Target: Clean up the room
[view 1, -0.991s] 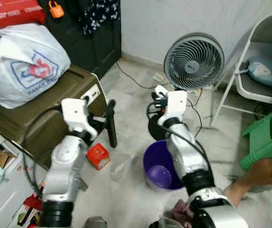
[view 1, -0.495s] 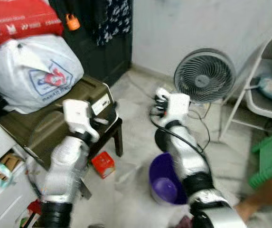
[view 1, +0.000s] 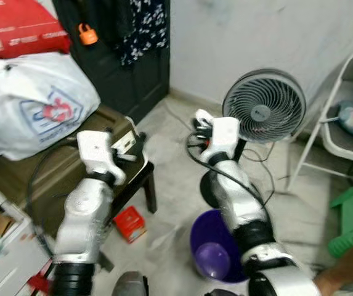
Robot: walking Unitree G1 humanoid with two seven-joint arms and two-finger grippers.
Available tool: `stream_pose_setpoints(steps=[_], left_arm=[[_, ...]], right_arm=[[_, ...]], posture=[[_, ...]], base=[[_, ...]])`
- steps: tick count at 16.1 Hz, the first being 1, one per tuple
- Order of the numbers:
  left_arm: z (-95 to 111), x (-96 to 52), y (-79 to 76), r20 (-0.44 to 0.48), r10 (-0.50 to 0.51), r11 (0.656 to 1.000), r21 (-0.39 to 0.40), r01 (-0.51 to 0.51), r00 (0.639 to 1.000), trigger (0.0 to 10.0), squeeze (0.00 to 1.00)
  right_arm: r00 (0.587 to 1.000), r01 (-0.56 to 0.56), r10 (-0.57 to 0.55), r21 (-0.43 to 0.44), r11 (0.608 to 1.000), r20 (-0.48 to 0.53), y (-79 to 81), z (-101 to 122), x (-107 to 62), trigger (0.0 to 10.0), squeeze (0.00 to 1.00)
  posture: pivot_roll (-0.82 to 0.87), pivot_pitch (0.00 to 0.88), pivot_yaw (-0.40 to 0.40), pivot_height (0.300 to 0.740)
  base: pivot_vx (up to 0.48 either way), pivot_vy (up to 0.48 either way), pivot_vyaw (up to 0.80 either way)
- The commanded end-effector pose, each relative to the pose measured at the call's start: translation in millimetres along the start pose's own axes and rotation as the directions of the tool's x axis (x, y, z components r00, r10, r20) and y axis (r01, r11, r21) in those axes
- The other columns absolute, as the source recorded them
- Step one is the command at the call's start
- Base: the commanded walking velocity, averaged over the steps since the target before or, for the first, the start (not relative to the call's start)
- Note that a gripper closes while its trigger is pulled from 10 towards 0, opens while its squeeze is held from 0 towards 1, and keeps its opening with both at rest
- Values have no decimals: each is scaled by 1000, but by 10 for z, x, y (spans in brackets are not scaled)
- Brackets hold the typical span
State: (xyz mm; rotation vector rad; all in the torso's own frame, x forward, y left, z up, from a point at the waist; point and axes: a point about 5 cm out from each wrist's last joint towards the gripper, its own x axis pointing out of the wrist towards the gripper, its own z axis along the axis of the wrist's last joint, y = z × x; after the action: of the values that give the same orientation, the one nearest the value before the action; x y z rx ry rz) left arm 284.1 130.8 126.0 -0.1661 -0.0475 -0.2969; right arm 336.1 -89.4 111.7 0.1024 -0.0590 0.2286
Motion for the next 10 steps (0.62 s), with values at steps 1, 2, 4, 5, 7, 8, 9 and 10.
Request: stream_pose_setpoints(steps=[1, 2, 4, 5, 7, 8, 9, 10], left_arm=[[34, 1, 35, 8, 14, 1000, 24, -15, 1000, 10000, 0], [32, 0, 35, 7, 15, 1000, 25, -15, 1000, 10000, 0], [31, -3, 48, 2, 16, 999, 31, -16, 1000, 10000, 0], [33, -4, 64, 0, 19, 999, 36, -19, 1000, 10000, 0], [47, -18, 111, -2, 27, 998, 52, -27, 1000, 10000, 0], [48, -29, 118, -4, 26, 998, 57, -26, 1000, 10000, 0], [51, -49, 122, -9, 17, 997, 72, -16, 1000, 10000, 0], [52, -55, 123, -11, 13, 997, 78, -12, 1000, 10000, 0]], right_arm=[[1000, 5, -5, 13, 1000, 11, -2, 26, 17, 10000, 0], [1000, 6, -6, 14, 1000, 9, -2, 23, 16, 10000, 0], [1000, 15, -15, 24, 1000, -8, 8, 0, 14, 10000, 0], [1000, 16, -16, 21, 1000, -14, 12, -9, 12, 10000, 0], [1000, 18, -18, 11, 1000, -18, 29, -24, -1, 10000, 0], [1000, 21, -21, 12, 1000, -17, 32, -27, -4, 10000, 0], [999, 35, -35, 15, 999, -22, 27, -37, -8, 10000, 0], [999, 42, -41, 15, 999, -24, 24, -42, -10, 10000, 0]], posture=[[39, 0, 0, 740], [40, 0, 0, 740], [41, 0, 1, 740], [41, 0, 2, 740], [44, 0, 6, 740], [47, 0, 10, 740], [52, 0, 14, 740], [52, 0, 14, 740]], base=[[0, 0, 0], [0, 0, 0], [0, 0, -800], [0, 0, 0], [0, 0, 0], [0, 0, -675], [0, 0, 0], [0, 0, 0]])
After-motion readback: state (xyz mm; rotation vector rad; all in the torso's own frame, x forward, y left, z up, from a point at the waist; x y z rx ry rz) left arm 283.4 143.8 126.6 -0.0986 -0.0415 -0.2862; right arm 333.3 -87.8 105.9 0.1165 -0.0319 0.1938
